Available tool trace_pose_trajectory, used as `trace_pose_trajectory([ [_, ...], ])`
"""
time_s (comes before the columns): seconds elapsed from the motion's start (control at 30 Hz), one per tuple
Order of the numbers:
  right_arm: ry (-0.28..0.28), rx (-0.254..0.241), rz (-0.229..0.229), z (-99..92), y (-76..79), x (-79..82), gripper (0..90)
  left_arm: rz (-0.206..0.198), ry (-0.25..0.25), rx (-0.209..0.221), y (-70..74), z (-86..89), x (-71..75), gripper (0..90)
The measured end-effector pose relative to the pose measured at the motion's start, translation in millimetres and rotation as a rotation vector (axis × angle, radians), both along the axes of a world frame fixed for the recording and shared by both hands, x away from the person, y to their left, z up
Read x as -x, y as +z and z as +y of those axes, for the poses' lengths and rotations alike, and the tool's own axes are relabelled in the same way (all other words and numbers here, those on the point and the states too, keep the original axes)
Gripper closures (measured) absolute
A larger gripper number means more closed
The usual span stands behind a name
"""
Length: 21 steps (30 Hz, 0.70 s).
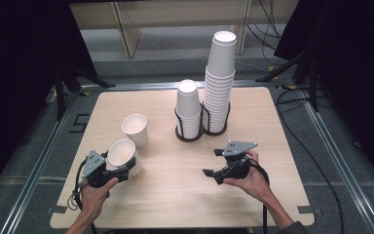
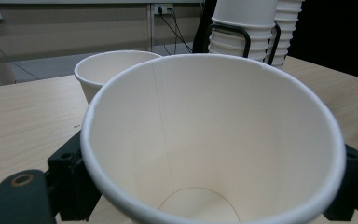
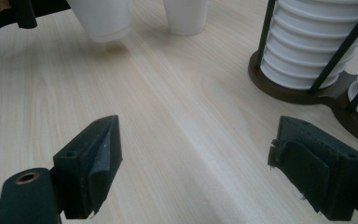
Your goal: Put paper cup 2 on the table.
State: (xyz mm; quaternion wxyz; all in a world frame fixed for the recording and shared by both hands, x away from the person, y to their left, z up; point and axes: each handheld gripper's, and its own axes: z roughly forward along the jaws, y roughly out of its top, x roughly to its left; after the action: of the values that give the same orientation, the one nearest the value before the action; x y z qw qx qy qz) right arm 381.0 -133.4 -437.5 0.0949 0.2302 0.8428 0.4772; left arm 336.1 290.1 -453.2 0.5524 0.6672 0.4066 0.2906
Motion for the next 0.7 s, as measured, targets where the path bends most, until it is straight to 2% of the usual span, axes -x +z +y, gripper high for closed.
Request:
trace_pose_trajectory([
  [0.03,-0.003,-0.004,0.013,-0.6,-0.3,0.6,16.0,0.012,0.004,-0.013,0.5,0.7,1.2,13.8],
  [0.13,-0.005,-0.001,0.020,-1.7,-0.8,1.8,16.0,0.008,0.008,-0.008,-0.8,1.7,0.6,13.7],
  [0.2,-0.006,0.002,0.016,-1.5,-1.5,2.4,16.0,0.004,0.007,-0.013,-1.9,3.3,-0.7,13.6],
  [0.23,-0.005,0.007,0.006,-1.7,-1.6,2.1,16.0,-0.009,0.006,-0.002,-3.7,3.5,-2.5,13.5],
  [0.27,-0.006,0.003,0.016,-1.2,-2.0,2.6,16.1,0.007,0.014,-0.014,-3.8,4.5,-2.5,13.5],
  [0.3,-0.005,0.004,0.017,-1.1,-2.3,2.6,16.1,-0.004,0.011,-0.005,-5.7,5.1,-4.6,13.5],
  [0.4,0.000,0.010,0.006,-1.8,-2.5,2.3,16.1,0.001,0.016,-0.007,-8.4,6.8,-7.6,13.4],
  [0.43,0.002,0.010,0.006,-1.9,-2.7,2.2,16.2,0.012,0.025,-0.022,-8.2,7.6,-7.0,13.4],
  [0.57,0.003,0.011,0.006,-2.8,-3.7,1.5,16.2,0.005,0.016,-0.027,-11.9,7.8,-10.8,13.2],
  [0.63,-0.001,0.006,0.022,-2.5,-3.5,2.5,16.2,0.010,0.012,-0.033,-14.0,7.6,-12.4,13.2],
  [0.7,0.001,0.009,0.022,-2.3,-3.6,2.8,16.2,0.014,0.014,-0.050,-14.7,8.1,-13.3,13.1],
])
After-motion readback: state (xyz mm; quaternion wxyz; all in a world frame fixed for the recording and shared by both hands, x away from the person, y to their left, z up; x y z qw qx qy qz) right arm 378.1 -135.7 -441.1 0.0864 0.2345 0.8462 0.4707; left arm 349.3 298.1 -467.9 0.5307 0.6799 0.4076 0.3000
